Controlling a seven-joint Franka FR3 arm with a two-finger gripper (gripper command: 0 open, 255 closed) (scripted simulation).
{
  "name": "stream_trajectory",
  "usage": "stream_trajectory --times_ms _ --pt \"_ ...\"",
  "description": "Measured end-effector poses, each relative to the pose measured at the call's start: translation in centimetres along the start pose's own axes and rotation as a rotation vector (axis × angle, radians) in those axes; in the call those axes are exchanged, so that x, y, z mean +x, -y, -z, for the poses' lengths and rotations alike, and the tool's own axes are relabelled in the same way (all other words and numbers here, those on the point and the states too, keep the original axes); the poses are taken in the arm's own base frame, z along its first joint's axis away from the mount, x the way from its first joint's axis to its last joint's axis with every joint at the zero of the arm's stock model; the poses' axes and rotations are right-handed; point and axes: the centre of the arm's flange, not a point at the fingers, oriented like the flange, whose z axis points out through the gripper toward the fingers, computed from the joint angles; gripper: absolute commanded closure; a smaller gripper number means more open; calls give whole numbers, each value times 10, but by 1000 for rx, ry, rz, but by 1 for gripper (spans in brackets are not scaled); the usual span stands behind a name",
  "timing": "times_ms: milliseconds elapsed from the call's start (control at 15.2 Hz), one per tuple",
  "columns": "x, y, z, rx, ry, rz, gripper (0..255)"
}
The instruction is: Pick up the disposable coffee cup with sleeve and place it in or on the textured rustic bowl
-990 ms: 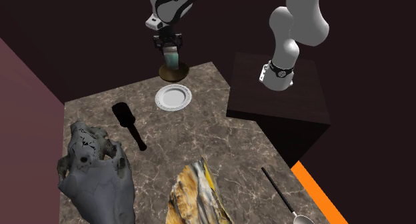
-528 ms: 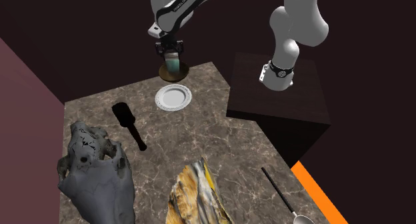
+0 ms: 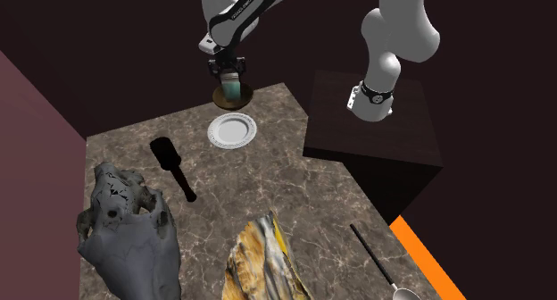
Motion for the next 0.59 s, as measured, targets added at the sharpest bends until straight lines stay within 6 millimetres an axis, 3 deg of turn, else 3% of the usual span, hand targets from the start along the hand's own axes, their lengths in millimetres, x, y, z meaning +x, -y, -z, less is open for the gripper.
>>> stream_trajectory --times_ms 396,594 --pt "0 0 0 -1 0 0 0" --pt "1 -1 28 -2 0 0 0"
